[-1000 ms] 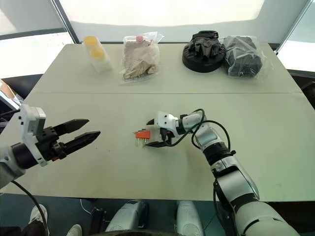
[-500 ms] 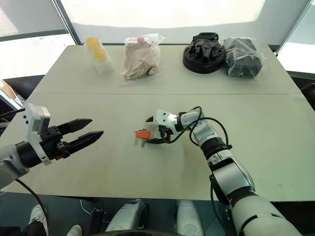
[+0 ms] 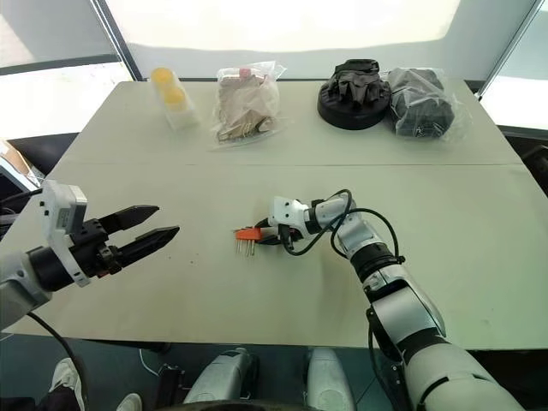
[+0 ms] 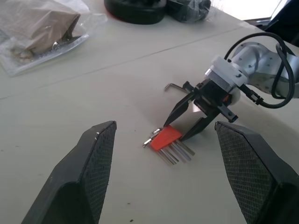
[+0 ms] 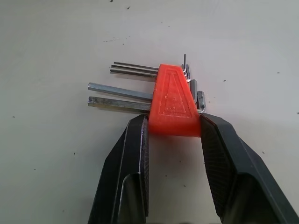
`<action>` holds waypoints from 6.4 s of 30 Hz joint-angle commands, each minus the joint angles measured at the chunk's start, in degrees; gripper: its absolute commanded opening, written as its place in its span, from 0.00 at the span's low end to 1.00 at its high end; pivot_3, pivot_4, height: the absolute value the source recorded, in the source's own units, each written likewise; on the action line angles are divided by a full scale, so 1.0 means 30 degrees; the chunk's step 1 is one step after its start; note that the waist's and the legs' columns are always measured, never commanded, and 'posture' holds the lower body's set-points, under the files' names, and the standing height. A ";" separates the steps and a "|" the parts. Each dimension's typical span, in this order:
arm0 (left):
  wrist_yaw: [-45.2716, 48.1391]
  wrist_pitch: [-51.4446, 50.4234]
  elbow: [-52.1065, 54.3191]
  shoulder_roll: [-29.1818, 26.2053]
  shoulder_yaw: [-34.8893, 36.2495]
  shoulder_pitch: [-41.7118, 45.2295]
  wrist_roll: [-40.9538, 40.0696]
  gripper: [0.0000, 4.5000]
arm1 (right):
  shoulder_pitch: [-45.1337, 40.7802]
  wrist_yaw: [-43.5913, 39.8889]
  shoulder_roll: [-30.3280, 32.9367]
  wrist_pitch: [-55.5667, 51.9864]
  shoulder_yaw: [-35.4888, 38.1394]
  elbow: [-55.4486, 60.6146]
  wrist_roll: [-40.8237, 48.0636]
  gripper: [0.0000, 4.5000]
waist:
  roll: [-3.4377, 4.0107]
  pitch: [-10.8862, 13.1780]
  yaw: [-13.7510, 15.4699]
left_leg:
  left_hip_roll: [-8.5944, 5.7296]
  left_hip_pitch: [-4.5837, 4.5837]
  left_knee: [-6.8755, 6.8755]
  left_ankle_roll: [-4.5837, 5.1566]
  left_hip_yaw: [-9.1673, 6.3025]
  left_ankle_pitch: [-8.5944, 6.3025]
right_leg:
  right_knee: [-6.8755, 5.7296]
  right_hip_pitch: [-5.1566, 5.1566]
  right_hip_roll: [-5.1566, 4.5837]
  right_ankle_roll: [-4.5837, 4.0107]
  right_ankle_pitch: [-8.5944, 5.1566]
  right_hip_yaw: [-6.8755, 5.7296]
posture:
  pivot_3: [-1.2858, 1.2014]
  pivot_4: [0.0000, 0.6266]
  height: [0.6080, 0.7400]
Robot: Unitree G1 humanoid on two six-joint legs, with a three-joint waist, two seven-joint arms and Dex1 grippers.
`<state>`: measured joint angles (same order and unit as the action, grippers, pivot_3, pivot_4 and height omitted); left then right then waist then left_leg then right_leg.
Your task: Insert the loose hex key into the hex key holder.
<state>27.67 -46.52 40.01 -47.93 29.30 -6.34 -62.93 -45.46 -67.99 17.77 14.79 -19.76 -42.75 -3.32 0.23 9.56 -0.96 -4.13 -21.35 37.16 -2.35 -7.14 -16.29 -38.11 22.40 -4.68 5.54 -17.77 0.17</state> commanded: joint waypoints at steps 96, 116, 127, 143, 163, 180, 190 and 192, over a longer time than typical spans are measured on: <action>0.5310 -0.1222 -0.6453 0.2307 -0.5628 1.2498 0.1927 0.46 | -0.3650 1.5190 0.3768 1.5606 -0.0142 0.6398 -0.7296 0.22 | -0.0090 0.0050 -0.0699 | 0.0027 -0.0062 -0.0020 -0.0021 0.0216 0.0016 | -0.0074 0.0196 0.0072 0.0012 0.0004 0.0235 | 0.52 0.24 1.00; 0.5053 -0.1450 -0.6196 0.1987 -0.5072 1.2068 0.1611 0.46 | -0.4018 1.5658 0.3698 1.5668 -0.0009 0.5982 -0.7511 0.22 | -0.0090 0.0050 -0.0536 | 0.0027 -0.0062 -0.0019 -0.0021 0.0216 0.0016 | -0.0073 0.0196 0.0072 0.0013 0.0003 0.0235 | 0.52 0.24 1.00; 0.4883 -0.1240 -0.6246 0.2160 -0.5167 1.2233 0.1672 0.40 | -0.3961 1.5654 0.3736 1.5659 -0.0041 0.5972 -0.7516 0.22 | -0.0089 0.0050 -0.0539 | 0.0027 -0.0062 -0.0018 -0.0021 0.0218 0.0016 | -0.0073 0.0197 0.0072 0.0013 0.0004 0.0235 | 0.52 0.24 1.00; 0.4489 -0.1163 -0.5794 0.2257 -0.5120 1.1763 0.1383 0.01 | -0.3567 1.5195 0.3817 1.5409 -0.0256 0.6342 -0.7073 0.22 | -0.0090 0.0050 -0.0541 | 0.0027 -0.0062 -0.0018 -0.0020 0.0218 0.0016 | -0.0073 0.0196 0.0072 0.0012 0.0003 0.0235 | 0.52 0.24 1.00; 0.3411 -0.0743 -0.4210 0.1338 -0.3299 0.9393 0.1316 0.00 | -0.3080 0.6883 0.2344 -1.1419 0.2630 0.7979 0.3380 0.99 | -0.0095 0.0050 -0.0490 | 0.0045 -0.0055 -0.0013 -0.0014 0.0214 0.0014 | -0.0071 0.0174 0.0061 0.0009 0.0005 0.0238 | 0.52 0.24 1.00; 0.2717 -0.0492 -0.3887 0.0853 -0.2669 0.8412 0.1413 0.00 | -0.3916 0.7900 0.2484 -2.6385 -0.0873 1.2758 0.4625 0.99 | -0.0097 0.0046 -0.0437 | 0.0008 -0.0353 0.0039 0.0008 0.0210 0.0001 | -0.0073 0.0452 0.0008 0.0052 0.0030 0.0235 | 0.52 0.24 1.00; 0.1800 -0.0692 -0.3222 0.1054 -0.2418 0.7879 0.0623 0.00 | -0.4009 0.8691 0.1736 -2.5338 -0.1135 0.9753 0.3691 0.99 | -0.0097 0.0046 -0.0523 | 0.0013 -0.0352 0.0034 0.0007 0.0221 0.0003 | -0.0105 0.0476 0.0017 0.0052 0.0030 0.0237 | 0.52 0.24 1.00; 0.1609 -0.0659 -0.3164 0.1037 -0.2428 0.7900 0.0547 0.00 | -0.4074 0.8824 0.1652 -2.5109 -0.1139 0.9184 0.3477 0.99 | -0.0097 0.0046 -0.0510 | 0.0012 -0.0353 0.0040 0.0007 0.0221 0.0002 | -0.0104 0.0474 0.0017 0.0052 0.0030 0.0237 | 0.52 0.24 1.00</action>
<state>33.12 -49.18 28.77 -44.57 19.95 17.05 -60.27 -56.06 -41.91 23.11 -61.81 -23.96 -14.62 7.96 -0.06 9.70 -2.49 -4.09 -22.41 37.28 -2.33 -6.47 -16.29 -38.42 23.82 -4.63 5.70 -17.68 0.88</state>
